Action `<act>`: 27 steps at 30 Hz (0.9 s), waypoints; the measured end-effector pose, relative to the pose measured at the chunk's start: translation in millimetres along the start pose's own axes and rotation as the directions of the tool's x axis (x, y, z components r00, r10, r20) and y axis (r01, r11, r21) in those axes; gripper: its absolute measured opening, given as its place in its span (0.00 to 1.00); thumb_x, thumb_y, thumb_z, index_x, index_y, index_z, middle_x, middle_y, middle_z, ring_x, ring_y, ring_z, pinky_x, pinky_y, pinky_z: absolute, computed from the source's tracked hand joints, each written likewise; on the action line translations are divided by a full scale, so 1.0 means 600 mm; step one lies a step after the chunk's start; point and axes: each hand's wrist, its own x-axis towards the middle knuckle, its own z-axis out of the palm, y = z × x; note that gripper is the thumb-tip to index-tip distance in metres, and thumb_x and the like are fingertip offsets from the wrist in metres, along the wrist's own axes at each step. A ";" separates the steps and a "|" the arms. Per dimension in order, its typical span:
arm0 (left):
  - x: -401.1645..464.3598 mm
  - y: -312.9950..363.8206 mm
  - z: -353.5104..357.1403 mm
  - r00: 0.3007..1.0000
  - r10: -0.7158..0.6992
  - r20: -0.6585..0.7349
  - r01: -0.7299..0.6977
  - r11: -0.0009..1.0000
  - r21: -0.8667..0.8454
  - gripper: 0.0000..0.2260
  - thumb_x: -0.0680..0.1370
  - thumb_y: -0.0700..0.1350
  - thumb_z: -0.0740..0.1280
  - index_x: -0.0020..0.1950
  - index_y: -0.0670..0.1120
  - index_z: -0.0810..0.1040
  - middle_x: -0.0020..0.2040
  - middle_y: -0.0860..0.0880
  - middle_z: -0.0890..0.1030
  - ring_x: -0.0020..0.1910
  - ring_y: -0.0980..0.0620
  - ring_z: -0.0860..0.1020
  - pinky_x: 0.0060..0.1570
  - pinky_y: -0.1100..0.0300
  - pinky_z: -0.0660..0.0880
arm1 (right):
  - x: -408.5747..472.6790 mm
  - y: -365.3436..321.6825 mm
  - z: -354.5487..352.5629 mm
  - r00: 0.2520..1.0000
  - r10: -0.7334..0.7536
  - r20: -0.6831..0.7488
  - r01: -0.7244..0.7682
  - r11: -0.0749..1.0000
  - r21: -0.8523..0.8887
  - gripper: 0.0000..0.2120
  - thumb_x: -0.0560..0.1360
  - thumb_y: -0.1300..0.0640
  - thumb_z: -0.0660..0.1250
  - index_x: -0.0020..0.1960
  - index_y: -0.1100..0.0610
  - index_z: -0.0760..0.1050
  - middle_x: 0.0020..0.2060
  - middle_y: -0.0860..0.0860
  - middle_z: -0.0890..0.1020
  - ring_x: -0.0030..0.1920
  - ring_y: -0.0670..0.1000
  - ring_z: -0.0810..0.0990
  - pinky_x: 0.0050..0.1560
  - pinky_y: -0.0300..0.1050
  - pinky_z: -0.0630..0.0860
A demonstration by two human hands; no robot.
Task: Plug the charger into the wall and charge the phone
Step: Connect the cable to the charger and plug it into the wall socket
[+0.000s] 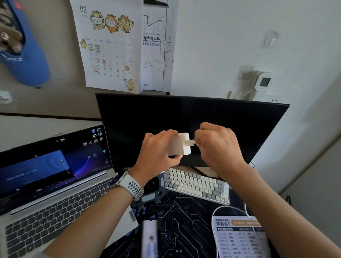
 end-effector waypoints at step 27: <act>0.006 0.004 -0.041 0.985 -0.143 0.093 0.166 0.927 -0.336 0.34 0.62 0.62 0.74 0.61 0.52 0.66 0.54 0.57 0.83 0.51 0.60 0.80 0.57 0.55 0.67 | -0.023 0.021 0.067 0.990 0.042 0.138 -0.107 0.854 0.510 0.29 0.67 0.53 0.77 0.65 0.49 0.70 0.58 0.47 0.77 0.59 0.49 0.72 0.53 0.46 0.73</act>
